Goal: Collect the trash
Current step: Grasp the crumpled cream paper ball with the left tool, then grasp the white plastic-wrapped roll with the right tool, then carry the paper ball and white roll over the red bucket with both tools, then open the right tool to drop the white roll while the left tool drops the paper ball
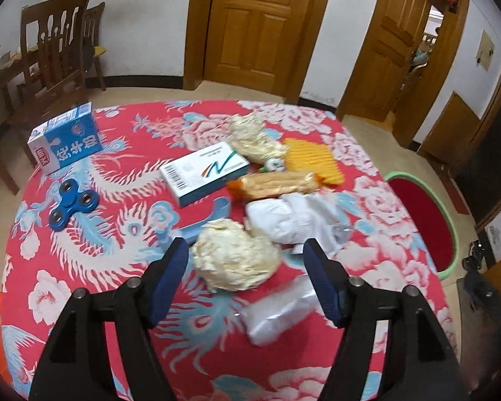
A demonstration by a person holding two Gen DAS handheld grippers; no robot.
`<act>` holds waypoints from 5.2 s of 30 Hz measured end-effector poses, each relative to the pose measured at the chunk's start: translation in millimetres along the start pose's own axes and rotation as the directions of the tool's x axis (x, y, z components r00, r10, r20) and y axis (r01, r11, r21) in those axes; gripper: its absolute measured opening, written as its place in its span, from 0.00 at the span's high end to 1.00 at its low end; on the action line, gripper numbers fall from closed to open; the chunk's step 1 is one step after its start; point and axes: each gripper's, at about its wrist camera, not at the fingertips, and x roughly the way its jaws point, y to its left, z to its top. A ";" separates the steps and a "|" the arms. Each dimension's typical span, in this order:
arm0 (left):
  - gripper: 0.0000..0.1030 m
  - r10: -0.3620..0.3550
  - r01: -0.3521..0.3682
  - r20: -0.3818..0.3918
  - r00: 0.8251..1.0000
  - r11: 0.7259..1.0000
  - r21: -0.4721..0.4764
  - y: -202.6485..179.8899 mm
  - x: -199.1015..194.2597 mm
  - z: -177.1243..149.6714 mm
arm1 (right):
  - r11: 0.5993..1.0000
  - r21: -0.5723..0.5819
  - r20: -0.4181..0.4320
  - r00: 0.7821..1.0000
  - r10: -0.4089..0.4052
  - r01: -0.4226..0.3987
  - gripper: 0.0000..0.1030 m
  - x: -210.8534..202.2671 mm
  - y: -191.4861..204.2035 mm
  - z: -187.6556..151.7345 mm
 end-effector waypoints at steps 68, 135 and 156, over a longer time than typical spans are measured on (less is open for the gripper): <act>0.45 0.064 -0.064 -0.009 0.998 0.957 -0.283 115.3 -42.0 -54.1 | 0.840 -0.506 -0.348 0.938 0.007 -0.194 0.14 113.5 190.3 -61.3; 0.45 -0.188 0.195 -0.061 0.980 0.969 0.150 -114.2 9.4 10.3 | 0.997 -0.034 -0.050 0.997 -0.066 0.064 0.30 24.7 -46.3 50.0; 0.45 -0.235 0.253 -0.106 0.966 0.942 0.218 -179.1 58.6 21.4 | 0.995 0.014 -0.047 0.994 -0.099 0.100 0.18 48.4 -93.6 63.7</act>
